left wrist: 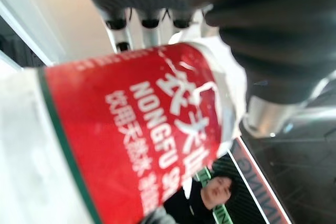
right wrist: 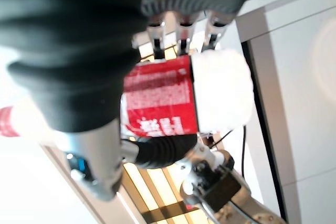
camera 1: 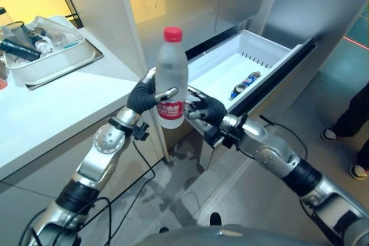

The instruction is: Take the drinks into the refrigerator

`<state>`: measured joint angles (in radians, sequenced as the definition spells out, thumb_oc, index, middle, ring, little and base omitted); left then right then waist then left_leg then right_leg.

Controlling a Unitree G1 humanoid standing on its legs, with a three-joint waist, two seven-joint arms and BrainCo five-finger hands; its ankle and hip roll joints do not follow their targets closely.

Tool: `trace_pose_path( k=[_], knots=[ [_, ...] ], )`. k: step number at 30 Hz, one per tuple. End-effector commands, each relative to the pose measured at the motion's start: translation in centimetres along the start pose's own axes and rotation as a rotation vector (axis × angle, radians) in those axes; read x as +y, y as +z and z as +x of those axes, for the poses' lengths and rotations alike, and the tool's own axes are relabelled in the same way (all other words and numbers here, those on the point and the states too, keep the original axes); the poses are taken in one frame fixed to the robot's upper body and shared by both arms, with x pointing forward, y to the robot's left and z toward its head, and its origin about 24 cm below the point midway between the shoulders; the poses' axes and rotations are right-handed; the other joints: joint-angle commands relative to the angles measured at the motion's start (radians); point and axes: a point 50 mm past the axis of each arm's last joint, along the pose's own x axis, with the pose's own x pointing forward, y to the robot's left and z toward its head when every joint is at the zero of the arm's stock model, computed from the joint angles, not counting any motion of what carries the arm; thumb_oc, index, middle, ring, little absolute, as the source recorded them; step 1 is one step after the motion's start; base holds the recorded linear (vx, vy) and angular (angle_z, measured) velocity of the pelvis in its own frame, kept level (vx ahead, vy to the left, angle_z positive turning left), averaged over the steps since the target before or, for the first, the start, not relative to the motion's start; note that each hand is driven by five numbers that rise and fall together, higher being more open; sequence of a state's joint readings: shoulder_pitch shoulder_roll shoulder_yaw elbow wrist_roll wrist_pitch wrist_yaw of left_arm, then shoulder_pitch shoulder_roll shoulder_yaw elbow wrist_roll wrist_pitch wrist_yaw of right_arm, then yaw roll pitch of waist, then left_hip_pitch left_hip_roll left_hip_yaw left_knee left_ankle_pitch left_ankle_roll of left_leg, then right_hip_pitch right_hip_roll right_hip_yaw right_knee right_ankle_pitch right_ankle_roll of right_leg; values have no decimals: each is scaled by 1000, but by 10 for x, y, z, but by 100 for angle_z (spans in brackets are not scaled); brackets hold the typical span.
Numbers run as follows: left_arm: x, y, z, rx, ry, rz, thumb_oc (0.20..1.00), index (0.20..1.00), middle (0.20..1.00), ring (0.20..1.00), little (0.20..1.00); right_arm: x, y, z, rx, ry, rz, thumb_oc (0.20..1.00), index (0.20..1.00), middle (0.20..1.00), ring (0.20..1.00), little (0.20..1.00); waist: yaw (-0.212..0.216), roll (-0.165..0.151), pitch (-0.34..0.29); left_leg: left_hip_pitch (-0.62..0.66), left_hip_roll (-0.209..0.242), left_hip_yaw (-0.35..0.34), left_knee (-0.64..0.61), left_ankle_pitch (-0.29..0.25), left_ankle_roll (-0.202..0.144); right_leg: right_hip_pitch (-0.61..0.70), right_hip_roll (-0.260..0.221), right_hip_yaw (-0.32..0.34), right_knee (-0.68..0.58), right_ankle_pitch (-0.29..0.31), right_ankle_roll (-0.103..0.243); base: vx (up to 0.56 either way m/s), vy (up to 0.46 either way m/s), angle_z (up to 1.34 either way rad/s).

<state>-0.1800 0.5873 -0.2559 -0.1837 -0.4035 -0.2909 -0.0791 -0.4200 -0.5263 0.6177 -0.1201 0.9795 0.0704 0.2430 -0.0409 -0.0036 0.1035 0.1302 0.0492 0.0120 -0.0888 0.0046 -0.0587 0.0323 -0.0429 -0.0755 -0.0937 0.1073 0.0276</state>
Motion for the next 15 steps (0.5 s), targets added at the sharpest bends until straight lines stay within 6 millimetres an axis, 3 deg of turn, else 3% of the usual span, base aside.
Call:
trace_pose_path(
  k=[1, 15],
  knots=[
    [53, 42, 11, -227, 266, 97, 200, 200, 200, 200, 200, 24, 35, 0, -201, 121, -65, 1000, 1000, 1000, 1000, 1000, -21, -32, -6, 17, -46, -31, 39, -98, 58, 89, -28, -11, 56, -156, 42, 0, 0, 0],
    [59, 46, 5, -258, 328, 98, 200, 200, 200, 200, 200, 18, 31, -12, -186, 81, -70, 1000, 1000, 1000, 1000, 1000, -24, -30, -9, 17, -46, -30, 41, -100, 58, 90, -29, -8, 53, -157, 43, 0, 0, 0]
  ],
)
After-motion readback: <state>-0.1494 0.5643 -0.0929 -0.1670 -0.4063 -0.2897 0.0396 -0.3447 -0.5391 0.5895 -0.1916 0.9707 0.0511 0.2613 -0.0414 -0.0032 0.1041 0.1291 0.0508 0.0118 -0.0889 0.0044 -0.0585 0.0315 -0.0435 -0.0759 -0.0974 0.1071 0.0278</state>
